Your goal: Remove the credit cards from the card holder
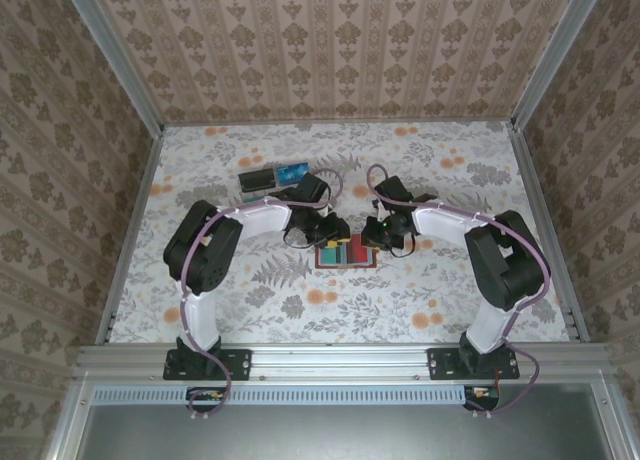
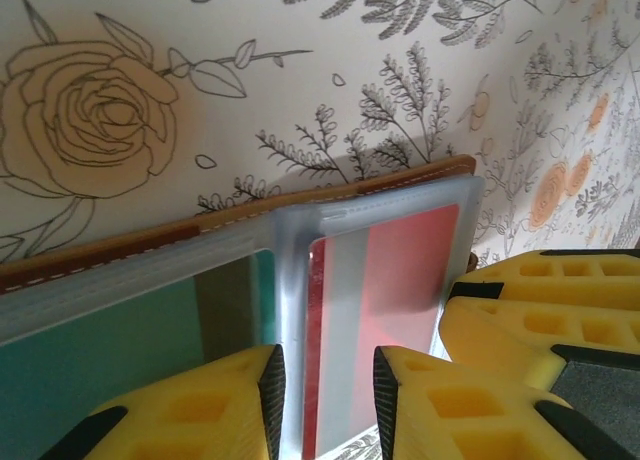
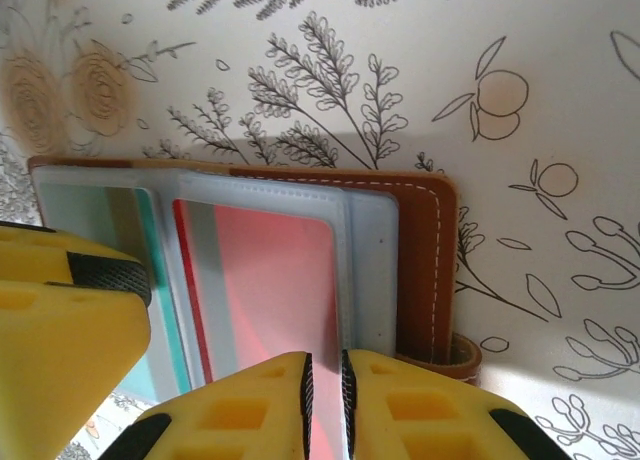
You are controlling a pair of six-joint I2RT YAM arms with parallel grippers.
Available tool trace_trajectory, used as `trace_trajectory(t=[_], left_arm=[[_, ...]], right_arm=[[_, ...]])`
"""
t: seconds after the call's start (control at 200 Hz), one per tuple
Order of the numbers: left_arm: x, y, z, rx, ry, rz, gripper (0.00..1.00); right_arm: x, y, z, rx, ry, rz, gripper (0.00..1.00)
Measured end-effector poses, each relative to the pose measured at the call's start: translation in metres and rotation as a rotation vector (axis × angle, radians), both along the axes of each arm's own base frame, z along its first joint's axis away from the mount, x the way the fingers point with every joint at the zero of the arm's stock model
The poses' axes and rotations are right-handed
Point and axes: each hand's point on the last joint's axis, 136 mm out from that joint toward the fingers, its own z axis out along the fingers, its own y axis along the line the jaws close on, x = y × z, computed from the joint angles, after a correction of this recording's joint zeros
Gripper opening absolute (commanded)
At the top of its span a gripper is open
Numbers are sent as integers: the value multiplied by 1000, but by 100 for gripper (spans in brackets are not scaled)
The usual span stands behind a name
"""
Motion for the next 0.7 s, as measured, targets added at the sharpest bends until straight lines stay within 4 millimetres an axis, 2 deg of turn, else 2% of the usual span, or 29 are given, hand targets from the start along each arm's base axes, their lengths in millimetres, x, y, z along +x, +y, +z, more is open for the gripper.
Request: trace_trajectory(t=[0.555,0.7], left_arm=[[-3,-1,-6,-10,37,11,29],[-2,0,-7,-17,43,11,33]], right_arm=[[3,8,-8,32,17,11,21],[4,8,-9,33,14,11,21]])
